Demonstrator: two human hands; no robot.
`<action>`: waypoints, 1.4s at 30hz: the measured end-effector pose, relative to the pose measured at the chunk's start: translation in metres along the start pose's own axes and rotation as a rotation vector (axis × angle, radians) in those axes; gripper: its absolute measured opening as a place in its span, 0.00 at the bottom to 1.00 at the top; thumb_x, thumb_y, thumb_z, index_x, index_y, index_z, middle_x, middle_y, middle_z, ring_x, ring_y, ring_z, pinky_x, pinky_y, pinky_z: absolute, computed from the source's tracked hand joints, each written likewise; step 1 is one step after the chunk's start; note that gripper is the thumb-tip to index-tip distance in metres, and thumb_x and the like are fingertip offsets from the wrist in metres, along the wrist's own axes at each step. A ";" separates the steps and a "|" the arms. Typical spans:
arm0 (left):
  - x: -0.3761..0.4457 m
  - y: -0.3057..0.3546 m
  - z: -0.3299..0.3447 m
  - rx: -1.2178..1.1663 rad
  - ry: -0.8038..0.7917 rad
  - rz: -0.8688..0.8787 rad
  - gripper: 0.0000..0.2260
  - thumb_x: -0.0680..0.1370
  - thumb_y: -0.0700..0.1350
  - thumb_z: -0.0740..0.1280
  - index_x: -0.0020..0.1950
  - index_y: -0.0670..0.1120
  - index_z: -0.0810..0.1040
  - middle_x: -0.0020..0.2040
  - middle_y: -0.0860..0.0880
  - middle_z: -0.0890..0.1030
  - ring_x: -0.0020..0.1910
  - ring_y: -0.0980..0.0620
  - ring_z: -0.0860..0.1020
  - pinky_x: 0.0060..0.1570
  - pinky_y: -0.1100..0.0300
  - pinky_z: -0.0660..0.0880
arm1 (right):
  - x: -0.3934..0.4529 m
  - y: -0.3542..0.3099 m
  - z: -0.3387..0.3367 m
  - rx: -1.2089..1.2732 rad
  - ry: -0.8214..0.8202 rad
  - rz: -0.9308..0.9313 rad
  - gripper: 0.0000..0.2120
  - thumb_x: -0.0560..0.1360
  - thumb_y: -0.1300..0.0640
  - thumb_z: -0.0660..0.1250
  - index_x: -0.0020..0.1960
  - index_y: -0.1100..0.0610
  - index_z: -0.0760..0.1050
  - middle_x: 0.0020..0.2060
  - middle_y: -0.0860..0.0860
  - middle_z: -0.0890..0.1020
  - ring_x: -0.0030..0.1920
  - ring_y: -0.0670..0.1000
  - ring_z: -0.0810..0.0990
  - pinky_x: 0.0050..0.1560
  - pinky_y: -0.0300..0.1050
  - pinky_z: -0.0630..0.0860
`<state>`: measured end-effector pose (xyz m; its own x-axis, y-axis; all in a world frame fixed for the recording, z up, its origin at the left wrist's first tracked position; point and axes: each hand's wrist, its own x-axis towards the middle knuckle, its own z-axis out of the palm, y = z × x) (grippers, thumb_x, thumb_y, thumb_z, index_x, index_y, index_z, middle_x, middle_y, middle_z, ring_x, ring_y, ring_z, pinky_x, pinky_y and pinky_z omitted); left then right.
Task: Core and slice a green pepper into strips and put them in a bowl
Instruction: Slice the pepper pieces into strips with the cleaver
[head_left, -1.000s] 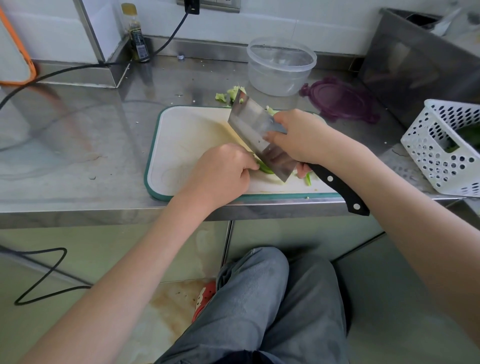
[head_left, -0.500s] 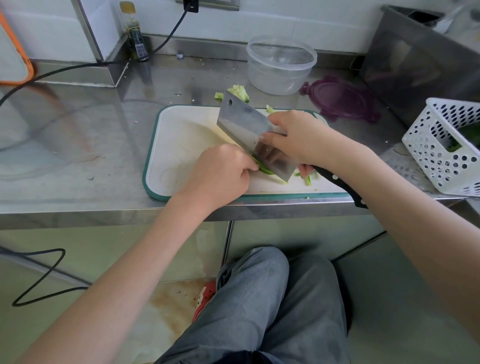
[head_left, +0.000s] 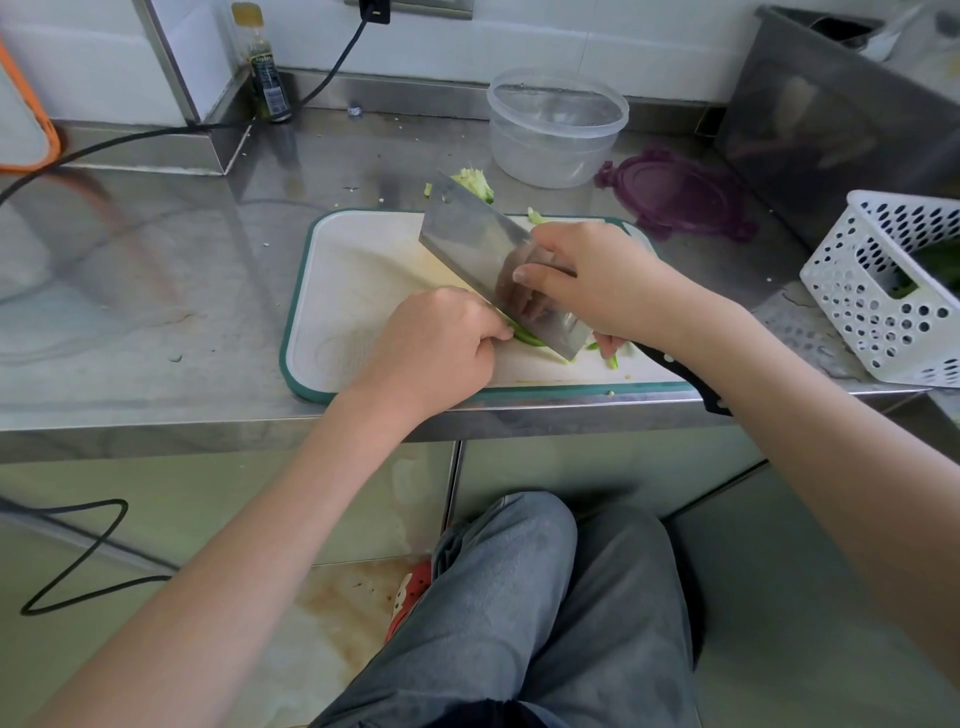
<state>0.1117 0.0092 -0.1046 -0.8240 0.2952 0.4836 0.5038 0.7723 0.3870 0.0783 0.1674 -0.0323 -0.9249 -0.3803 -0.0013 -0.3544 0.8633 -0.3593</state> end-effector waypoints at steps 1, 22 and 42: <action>0.000 0.000 0.000 0.001 0.001 0.001 0.18 0.65 0.37 0.57 0.43 0.43 0.86 0.41 0.44 0.85 0.42 0.41 0.82 0.42 0.48 0.80 | 0.000 0.000 0.000 -0.012 -0.001 -0.013 0.13 0.79 0.49 0.59 0.48 0.60 0.70 0.36 0.54 0.75 0.19 0.39 0.74 0.12 0.34 0.62; 0.001 -0.002 0.003 0.020 0.016 0.036 0.18 0.66 0.40 0.55 0.42 0.44 0.86 0.40 0.46 0.85 0.41 0.42 0.82 0.41 0.48 0.80 | 0.001 -0.001 -0.003 -0.020 -0.044 -0.014 0.12 0.80 0.48 0.58 0.46 0.56 0.69 0.36 0.51 0.75 0.15 0.51 0.74 0.15 0.39 0.68; 0.000 -0.003 0.004 0.039 0.033 0.070 0.21 0.66 0.45 0.52 0.39 0.44 0.86 0.36 0.45 0.84 0.38 0.42 0.82 0.35 0.50 0.80 | 0.014 -0.020 0.006 -0.270 -0.059 -0.126 0.09 0.82 0.53 0.54 0.47 0.58 0.64 0.47 0.58 0.77 0.24 0.50 0.69 0.14 0.34 0.64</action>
<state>0.1092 0.0087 -0.1089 -0.7777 0.3308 0.5345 0.5488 0.7719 0.3208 0.0731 0.1426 -0.0304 -0.8644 -0.5020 -0.0292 -0.4973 0.8620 -0.0987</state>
